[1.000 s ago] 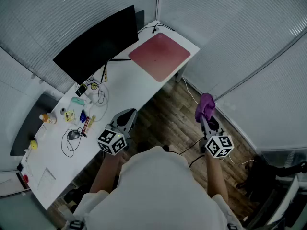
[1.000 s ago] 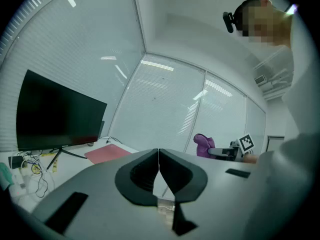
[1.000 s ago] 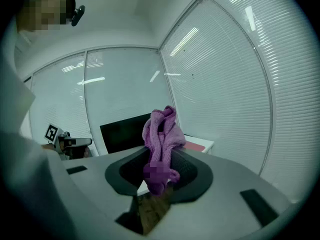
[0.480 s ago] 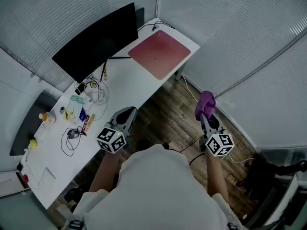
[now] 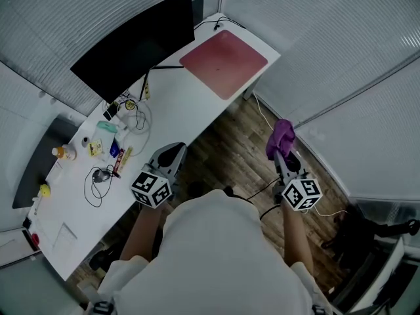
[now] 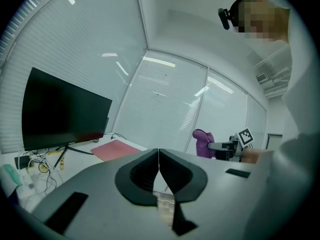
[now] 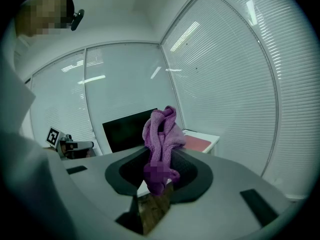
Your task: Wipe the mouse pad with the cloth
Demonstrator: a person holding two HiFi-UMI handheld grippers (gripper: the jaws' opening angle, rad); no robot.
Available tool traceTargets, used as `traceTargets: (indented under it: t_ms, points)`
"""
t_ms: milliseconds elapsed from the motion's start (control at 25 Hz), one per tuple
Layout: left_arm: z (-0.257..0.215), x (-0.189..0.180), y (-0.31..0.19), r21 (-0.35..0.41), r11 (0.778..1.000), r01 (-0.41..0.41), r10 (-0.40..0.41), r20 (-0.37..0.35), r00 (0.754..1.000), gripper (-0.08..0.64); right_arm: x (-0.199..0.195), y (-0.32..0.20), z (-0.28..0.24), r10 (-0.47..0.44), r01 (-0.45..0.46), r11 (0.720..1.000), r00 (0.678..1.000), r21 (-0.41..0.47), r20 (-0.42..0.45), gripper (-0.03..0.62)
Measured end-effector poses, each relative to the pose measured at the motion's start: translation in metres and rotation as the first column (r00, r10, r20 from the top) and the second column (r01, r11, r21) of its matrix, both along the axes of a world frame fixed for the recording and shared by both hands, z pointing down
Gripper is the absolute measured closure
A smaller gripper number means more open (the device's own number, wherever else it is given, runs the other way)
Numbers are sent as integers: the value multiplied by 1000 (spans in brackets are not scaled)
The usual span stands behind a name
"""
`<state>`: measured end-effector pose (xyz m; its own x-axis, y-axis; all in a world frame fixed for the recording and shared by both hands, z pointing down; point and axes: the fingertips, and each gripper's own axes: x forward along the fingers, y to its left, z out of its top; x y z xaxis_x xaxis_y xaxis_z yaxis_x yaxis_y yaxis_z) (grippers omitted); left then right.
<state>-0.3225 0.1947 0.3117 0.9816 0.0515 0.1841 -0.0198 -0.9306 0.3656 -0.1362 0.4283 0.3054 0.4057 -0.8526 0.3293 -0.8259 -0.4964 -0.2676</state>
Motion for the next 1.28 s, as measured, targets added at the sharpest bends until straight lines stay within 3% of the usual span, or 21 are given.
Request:
traceTargets:
  t_ms: [800, 1280]
  points:
    - [23, -8, -28, -3, 993, -114, 114, 14, 993, 541, -27, -46, 11, 19, -20, 997, 1000, -71, -21, 471]
    - [41, 34, -33, -27, 996, -87, 88, 57, 994, 541, 16, -53, 35, 9, -6, 997, 999, -81, 34, 471]
